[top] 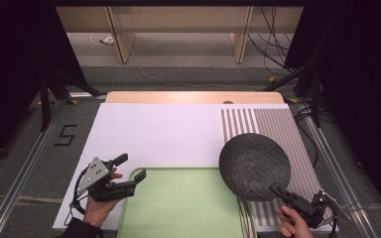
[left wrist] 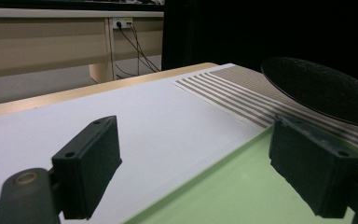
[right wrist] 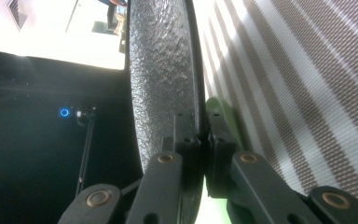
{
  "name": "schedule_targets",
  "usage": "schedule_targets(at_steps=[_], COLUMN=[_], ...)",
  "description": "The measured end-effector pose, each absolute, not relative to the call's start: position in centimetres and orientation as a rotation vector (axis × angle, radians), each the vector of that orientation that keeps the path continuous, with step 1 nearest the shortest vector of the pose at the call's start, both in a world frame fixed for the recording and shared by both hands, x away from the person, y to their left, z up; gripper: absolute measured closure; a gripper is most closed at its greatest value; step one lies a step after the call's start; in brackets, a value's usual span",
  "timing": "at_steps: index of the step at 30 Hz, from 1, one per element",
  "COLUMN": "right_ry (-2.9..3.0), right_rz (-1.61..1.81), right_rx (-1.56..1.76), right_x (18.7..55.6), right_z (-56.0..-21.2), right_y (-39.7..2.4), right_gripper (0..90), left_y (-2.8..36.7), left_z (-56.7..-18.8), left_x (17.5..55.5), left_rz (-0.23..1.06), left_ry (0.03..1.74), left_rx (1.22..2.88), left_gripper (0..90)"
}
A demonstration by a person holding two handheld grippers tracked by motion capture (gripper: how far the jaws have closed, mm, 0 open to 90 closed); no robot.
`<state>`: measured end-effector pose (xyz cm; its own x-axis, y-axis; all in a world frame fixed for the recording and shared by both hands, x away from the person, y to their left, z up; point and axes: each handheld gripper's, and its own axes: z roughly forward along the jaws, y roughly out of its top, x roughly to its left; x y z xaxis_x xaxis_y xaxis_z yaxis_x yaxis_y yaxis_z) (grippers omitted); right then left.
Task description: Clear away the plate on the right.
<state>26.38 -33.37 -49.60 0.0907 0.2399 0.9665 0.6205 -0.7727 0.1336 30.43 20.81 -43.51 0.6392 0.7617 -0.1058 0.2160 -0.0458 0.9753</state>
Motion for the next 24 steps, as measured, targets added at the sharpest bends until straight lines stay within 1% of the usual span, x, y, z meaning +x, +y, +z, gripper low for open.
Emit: schedule_targets(at_steps=[24], right_ry=[-0.999], right_rz=[-1.635], right_rx=[-1.943], right_x=[26.3], right_z=[-49.5], right_y=[-29.3], right_gripper=[86.2], left_y=[20.8], left_z=[-43.5], left_x=[30.4], left_rz=[0.539], left_ry=[0.827], left_rx=[1.594], left_gripper=[16.0])
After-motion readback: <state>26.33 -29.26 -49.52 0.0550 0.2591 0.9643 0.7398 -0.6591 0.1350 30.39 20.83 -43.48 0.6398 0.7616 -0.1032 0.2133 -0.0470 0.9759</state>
